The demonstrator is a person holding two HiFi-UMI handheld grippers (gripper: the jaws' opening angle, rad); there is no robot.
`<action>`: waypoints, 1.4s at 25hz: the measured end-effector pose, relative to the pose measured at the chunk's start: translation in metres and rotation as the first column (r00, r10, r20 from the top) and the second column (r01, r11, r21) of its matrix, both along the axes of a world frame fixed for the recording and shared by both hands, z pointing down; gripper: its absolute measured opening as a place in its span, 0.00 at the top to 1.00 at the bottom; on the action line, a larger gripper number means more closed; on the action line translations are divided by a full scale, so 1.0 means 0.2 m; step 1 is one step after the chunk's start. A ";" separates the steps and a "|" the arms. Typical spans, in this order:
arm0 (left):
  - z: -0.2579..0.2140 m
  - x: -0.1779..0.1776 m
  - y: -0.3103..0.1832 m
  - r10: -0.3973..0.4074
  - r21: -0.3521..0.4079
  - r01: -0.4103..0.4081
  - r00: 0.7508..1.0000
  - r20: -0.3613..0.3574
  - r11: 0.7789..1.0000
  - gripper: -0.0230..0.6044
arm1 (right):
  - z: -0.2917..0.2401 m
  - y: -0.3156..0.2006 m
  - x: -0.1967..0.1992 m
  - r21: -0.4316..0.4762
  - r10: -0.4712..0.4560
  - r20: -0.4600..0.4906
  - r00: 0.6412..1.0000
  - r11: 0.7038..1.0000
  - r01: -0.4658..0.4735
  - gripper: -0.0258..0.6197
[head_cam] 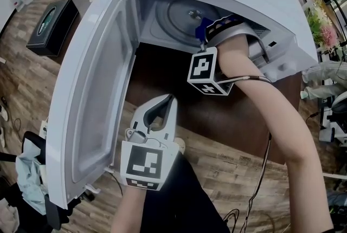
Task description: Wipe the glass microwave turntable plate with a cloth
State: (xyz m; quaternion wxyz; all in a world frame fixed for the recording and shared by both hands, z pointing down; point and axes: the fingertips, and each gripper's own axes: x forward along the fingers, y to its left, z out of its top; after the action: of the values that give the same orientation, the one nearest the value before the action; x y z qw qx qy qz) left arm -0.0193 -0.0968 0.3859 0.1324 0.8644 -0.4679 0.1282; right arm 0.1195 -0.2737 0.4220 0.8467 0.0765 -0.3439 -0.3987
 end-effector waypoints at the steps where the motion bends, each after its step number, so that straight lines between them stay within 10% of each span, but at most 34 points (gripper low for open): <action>1: 0.00 0.00 0.00 0.000 -0.001 0.000 1.000 0.000 1.000 0.96 | -0.01 0.00 -0.01 0.011 -0.003 0.028 1.000 1.000 0.002 0.83; 9: 0.00 -0.01 0.00 0.005 -0.002 -0.005 1.000 0.002 1.000 0.96 | -0.17 -0.01 -0.23 0.194 -0.094 0.382 0.919 0.981 0.020 0.83; 17: 0.01 -0.05 0.01 -0.004 -0.012 0.004 1.000 0.003 1.000 0.96 | -0.31 -0.01 -0.53 0.256 -0.185 0.765 0.617 0.966 -0.028 0.83; 20: 0.02 -0.08 0.01 -0.014 -0.015 0.014 1.000 0.005 1.000 0.96 | -0.34 -0.03 -0.62 0.290 -0.229 0.795 0.561 0.957 -0.021 0.83; 25: 0.02 -0.10 0.01 -0.023 -0.019 0.024 1.000 0.006 1.000 0.96 | -0.22 0.00 -0.72 0.229 -0.201 0.820 0.537 0.973 0.014 0.83; 35: 0.04 -0.09 0.02 -0.025 -0.025 0.025 1.000 0.006 0.999 0.96 | -0.12 0.08 -0.63 0.166 -0.163 0.768 0.620 0.985 0.053 0.83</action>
State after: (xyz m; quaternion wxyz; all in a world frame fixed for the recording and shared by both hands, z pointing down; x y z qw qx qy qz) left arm -0.0380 -0.0932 0.3944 0.1435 0.8563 -0.4773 0.1351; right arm -0.0056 -0.2570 0.3987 0.5828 0.2739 -0.6536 -0.3977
